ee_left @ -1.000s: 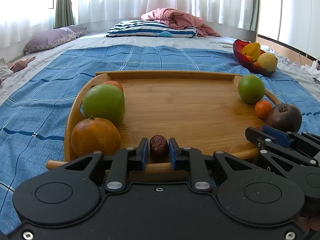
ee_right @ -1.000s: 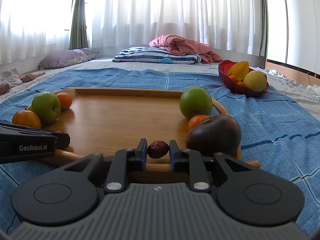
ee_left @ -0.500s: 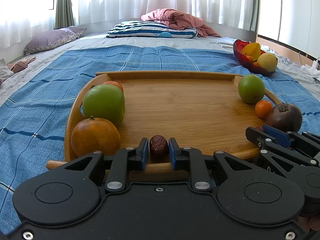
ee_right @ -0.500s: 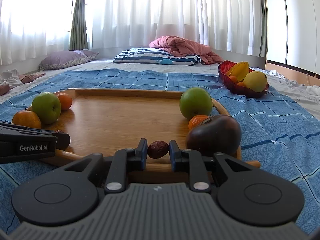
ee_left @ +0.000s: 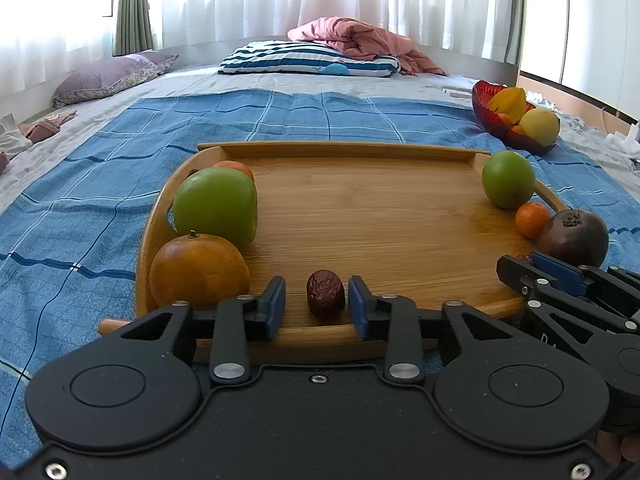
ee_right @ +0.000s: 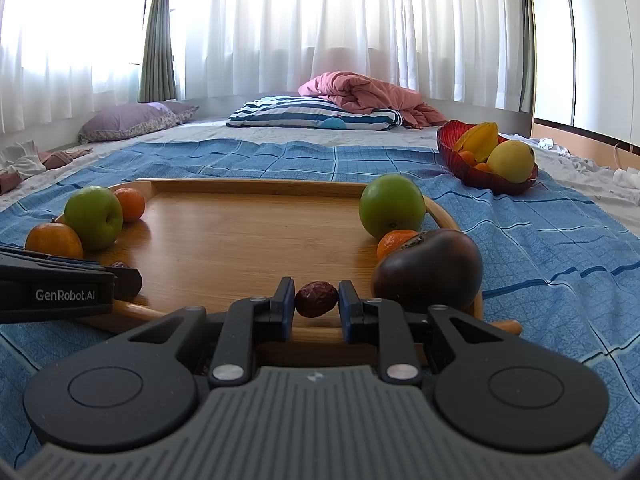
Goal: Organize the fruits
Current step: 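Lift and carry both dates over the tray with both grippers, then lower the dates onto the tray and open both grippers, then withdraw both open grippers toward the remaining dates on the cloth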
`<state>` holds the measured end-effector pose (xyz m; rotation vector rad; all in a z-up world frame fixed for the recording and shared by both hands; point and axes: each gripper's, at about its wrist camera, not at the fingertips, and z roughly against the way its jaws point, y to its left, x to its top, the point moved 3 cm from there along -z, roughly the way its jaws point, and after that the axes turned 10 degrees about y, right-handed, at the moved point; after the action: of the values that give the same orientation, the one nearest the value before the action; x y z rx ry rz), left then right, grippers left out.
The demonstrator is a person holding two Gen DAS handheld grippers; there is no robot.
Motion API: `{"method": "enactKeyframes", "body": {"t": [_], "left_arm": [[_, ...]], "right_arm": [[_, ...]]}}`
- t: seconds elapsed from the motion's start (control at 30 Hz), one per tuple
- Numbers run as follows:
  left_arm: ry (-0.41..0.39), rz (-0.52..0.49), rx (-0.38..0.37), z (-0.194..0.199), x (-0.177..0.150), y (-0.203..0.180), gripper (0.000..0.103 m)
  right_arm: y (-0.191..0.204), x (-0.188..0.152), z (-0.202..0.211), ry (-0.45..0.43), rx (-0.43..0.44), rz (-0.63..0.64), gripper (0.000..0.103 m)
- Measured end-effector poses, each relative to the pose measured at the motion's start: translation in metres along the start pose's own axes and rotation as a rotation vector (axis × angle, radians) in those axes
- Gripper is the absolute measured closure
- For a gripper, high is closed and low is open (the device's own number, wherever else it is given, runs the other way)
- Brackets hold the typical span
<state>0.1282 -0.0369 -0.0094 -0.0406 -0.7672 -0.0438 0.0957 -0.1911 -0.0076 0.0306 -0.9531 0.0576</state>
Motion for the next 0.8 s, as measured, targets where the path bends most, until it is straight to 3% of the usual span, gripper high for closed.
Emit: {"method": "enactKeyframes", "body": {"t": [0.17, 0.2, 0.33, 0.57, 0.8], "left_arm": [[0.000, 0.001, 0.002, 0.002, -0.001, 0.000, 0.063], [0.002, 0.001, 0.001, 0.003, -0.001, 0.000, 0.062], [-0.001, -0.003, -0.010, 0.008, -0.002, -0.001, 0.053], [-0.020, -0.029, -0.041, 0.023, -0.006, -0.004, 0.030], [-0.051, -0.065, -0.038, 0.041, -0.013, -0.009, 0.018]], "right_arm": [[0.001, 0.001, 0.001, -0.001, -0.004, 0.001, 0.068], [0.001, 0.001, 0.001, 0.000, -0.005, -0.001, 0.058], [-0.001, 0.000, 0.003, -0.005, -0.009, -0.009, 0.047], [-0.001, -0.002, 0.013, -0.014, 0.007, -0.014, 0.038], [-0.004, -0.010, 0.029, -0.031, 0.008, 0.003, 0.029]]}}
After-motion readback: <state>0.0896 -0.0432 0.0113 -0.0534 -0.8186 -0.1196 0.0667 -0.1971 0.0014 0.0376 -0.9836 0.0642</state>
